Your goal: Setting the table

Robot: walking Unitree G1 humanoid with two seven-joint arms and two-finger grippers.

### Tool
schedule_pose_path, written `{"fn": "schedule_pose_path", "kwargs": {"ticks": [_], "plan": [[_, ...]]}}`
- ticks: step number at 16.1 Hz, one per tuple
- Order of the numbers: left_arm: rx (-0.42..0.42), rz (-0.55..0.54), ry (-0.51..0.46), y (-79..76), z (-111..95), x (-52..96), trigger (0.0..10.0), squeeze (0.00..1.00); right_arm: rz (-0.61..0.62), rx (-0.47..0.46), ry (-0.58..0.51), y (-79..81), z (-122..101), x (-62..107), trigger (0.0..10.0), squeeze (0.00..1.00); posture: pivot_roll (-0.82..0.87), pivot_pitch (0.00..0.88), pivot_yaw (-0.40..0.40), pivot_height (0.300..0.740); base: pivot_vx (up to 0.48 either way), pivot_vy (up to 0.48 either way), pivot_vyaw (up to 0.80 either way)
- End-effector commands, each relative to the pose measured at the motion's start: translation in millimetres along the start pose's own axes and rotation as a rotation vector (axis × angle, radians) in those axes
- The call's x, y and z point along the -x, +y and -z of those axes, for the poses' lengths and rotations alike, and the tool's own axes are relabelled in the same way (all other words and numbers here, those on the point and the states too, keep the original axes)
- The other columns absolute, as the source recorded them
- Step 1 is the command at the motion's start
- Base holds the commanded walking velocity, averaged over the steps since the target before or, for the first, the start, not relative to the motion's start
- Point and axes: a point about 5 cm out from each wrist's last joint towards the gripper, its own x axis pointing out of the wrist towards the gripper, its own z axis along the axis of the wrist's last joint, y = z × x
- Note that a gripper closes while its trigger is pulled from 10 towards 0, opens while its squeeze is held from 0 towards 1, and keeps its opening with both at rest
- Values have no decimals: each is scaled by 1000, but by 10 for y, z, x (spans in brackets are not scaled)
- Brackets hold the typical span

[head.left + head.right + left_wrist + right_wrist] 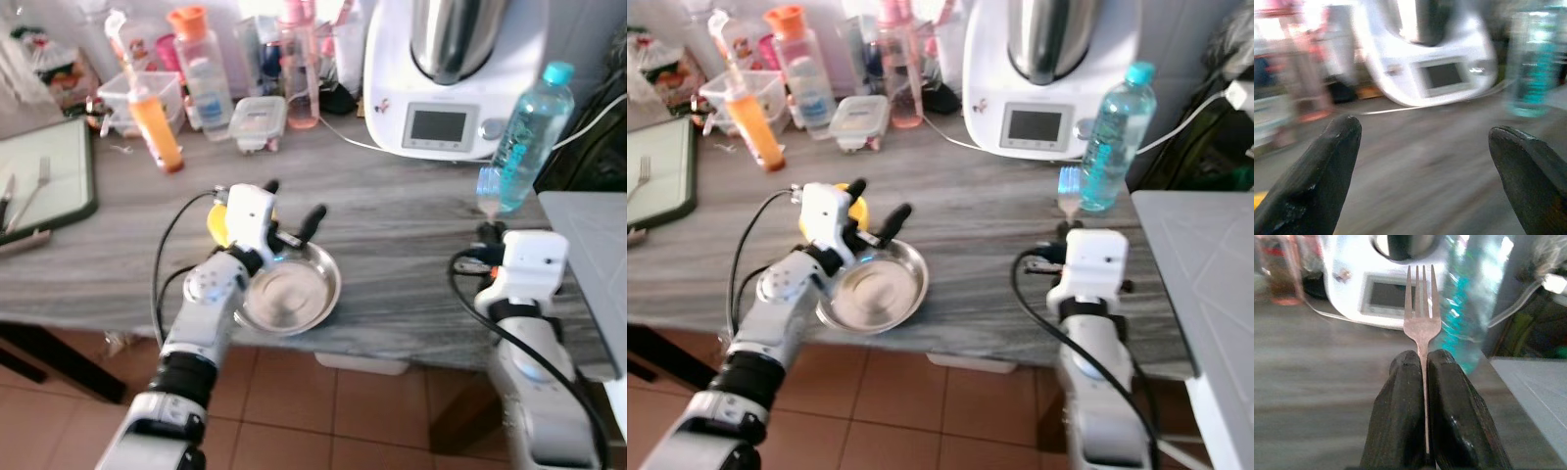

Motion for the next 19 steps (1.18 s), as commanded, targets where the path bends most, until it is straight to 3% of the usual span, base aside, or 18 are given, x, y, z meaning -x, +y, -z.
{"fn": "schedule_pose_path", "kwargs": {"ticks": [1, 6, 12, 14, 17, 19], "plan": [[-21, 19, 12, 105, -31, 109, 10000, 0, -9, -5, -12, 29, -31, 19, 10000, 0, 35, 94, 53, 740, 0, 0, 0], [-51, 176, 65, 147, -82, 278, 10000, 0, -27, -6, -2, 62, -6, 17, 10000, 0, 53, 97, 52, 740, 0, 0, 0], [-54, 500, 206, 78, -129, 450, 10000, 0, -67, -35, 5, 177, -16, -8, 10000, 0, 74, 106, 47, 740, 0, 0, 0], [-50, 540, 234, 87, -144, 478, 10000, 0, -93, -79, 30, 267, 9, -5, 10000, 0, 78, 110, 47, 740, 0, 0, 0], [-34, 604, 277, 44, -128, 522, 10000, 0, -189, -127, 71, 545, 49, 50, 10000, 0, 78, 115, 44, 740, 0, 0, 0], [-19, 647, 304, 9, -116, 582, 10000, 0, -206, -149, 88, 608, 66, 70, 10000, 0, 79, 121, 40, 740, 0, 0, 0]]}}
